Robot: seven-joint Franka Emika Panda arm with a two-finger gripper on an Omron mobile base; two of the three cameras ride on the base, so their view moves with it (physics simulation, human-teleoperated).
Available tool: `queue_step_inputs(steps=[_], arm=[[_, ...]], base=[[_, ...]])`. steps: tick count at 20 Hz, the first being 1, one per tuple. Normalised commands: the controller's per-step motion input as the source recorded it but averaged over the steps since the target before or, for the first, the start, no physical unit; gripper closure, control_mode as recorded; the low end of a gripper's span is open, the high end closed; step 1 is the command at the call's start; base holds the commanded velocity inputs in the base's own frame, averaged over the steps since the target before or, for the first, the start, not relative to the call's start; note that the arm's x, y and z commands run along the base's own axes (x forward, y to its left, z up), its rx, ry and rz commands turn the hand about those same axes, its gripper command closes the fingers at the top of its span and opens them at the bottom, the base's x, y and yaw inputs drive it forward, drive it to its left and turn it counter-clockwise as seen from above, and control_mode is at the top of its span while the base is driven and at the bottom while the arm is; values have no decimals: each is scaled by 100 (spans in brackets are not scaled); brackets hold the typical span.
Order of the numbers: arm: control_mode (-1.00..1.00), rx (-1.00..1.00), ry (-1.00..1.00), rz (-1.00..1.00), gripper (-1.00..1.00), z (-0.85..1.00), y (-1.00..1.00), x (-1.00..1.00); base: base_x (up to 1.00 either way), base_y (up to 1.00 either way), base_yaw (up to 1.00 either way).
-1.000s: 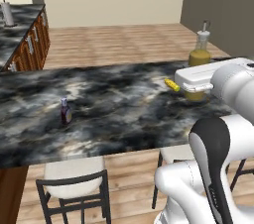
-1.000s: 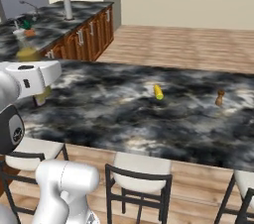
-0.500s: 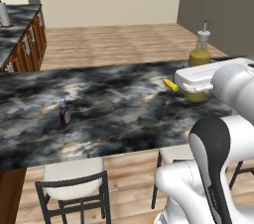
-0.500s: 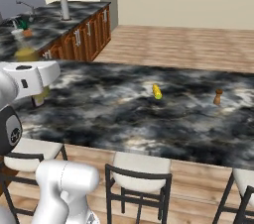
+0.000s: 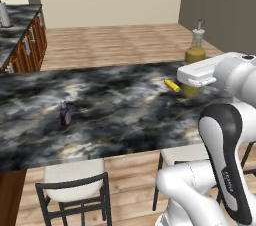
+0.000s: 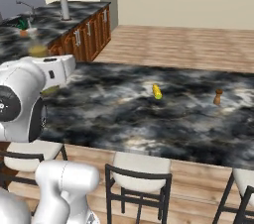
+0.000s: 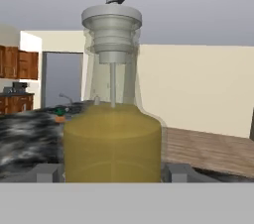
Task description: Move the condiment bottle and oil and vinegar bottle from the cabinet to the dining counter.
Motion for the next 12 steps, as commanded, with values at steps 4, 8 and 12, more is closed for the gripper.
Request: queue_step_inputs(steps=[4, 8, 12], arm=[[-100, 1, 1, 47, 100, -38, -14, 84], [-100, 0, 0, 44, 100, -48, -5, 52], [-100, -1, 2, 39, 100, -47, -1, 54]], base=[[0, 0, 0], [0, 0, 0], [0, 0, 0]])
